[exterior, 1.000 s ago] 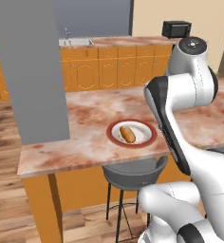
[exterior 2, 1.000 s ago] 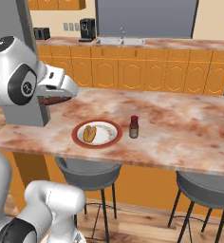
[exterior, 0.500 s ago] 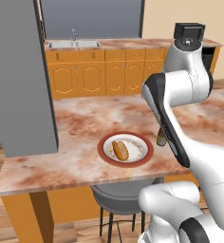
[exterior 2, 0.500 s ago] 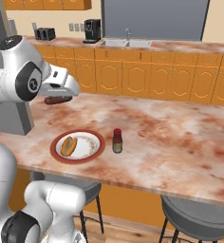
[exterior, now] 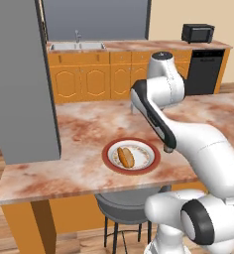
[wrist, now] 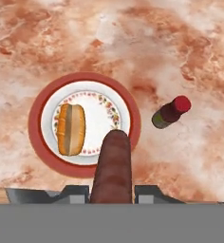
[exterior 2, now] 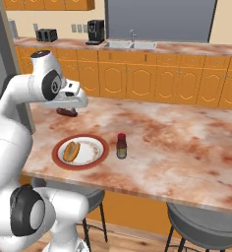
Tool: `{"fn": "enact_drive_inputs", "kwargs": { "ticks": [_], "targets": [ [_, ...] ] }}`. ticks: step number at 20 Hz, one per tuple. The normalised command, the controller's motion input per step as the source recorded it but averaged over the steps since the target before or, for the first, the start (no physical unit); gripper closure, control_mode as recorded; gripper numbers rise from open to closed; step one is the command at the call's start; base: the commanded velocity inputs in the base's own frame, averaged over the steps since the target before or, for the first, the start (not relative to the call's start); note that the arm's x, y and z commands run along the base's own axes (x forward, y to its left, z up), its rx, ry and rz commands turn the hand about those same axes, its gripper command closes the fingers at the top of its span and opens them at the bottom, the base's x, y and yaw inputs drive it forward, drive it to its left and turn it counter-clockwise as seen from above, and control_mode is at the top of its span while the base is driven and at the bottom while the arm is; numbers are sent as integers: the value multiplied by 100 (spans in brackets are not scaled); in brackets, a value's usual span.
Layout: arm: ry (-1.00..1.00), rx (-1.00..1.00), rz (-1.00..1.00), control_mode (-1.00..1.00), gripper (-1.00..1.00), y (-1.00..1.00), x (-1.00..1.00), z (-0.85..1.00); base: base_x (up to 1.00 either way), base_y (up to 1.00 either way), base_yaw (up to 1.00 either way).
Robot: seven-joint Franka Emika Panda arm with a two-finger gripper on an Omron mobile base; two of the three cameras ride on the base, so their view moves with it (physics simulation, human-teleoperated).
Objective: Move the hot dog bun to the plate on the dining table and place the condiment next to that plate. Then navigate to the fridge and take the sausage and place it on the plate as well.
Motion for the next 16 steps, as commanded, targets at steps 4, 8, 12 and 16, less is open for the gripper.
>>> {"fn": "enact_drive_inputs", "kwargs": {
  "ticks": [4,8,12,16],
  "targets": [
    [-1,0,9,-100,100,-6,59,-98,0,0,0],
    [-6,3,13,-100,100,-18,39,-89,0,0,0],
    [-22,0,13,-100,100,-3,-12,-59,0,0,0],
    [-32,0,11,-100,100,-1,-20,-37,0,0,0]
  ]
}}
